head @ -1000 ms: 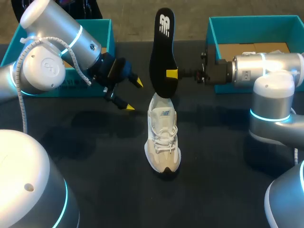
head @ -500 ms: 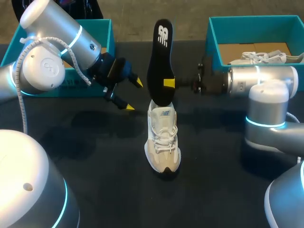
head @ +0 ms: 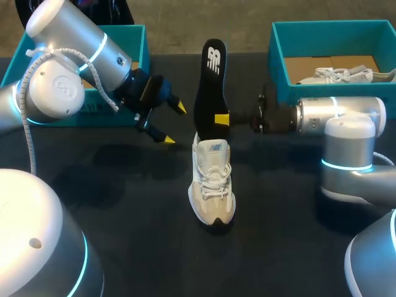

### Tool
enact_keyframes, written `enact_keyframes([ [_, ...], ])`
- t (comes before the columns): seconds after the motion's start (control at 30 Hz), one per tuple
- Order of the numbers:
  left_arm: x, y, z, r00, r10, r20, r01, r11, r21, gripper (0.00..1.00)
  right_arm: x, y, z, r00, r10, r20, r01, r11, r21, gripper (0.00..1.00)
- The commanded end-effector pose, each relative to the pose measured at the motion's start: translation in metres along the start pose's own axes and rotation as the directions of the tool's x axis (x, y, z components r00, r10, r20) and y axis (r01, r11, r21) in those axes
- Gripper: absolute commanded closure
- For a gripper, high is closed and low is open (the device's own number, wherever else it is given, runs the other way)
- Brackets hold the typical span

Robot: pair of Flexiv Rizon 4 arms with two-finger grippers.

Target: Take the shoe out of the shoebox, open the shoe tongue, remove and reinsert the insole, then place the shoe into the shoebox

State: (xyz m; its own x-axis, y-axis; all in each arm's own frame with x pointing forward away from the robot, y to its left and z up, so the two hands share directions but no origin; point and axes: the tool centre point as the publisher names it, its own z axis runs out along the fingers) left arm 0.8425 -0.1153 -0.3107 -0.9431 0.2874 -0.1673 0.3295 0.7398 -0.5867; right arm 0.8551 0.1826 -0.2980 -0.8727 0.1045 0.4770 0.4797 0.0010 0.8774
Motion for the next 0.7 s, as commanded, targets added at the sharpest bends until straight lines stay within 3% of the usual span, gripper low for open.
enact_keyframes([
  [0.03, 0.001, 0.000, 0.000, 1.000, 0.000, 0.000, 0.000, 1.000, -0.004, 0.00, -0.004, -0.002, 0.000, 1.000, 0.006, -0.014, -0.006, 1.000, 0.012, 1.00],
  [0.7, 0.001, 0.000, 0.000, 1.000, 0.000, 0.000, 0.000, 1.000, -0.004, 0.00, -0.004, -0.029, 0.005, 0.998, 0.052, -0.026, -0.052, 0.999, 0.006, 1.00],
])
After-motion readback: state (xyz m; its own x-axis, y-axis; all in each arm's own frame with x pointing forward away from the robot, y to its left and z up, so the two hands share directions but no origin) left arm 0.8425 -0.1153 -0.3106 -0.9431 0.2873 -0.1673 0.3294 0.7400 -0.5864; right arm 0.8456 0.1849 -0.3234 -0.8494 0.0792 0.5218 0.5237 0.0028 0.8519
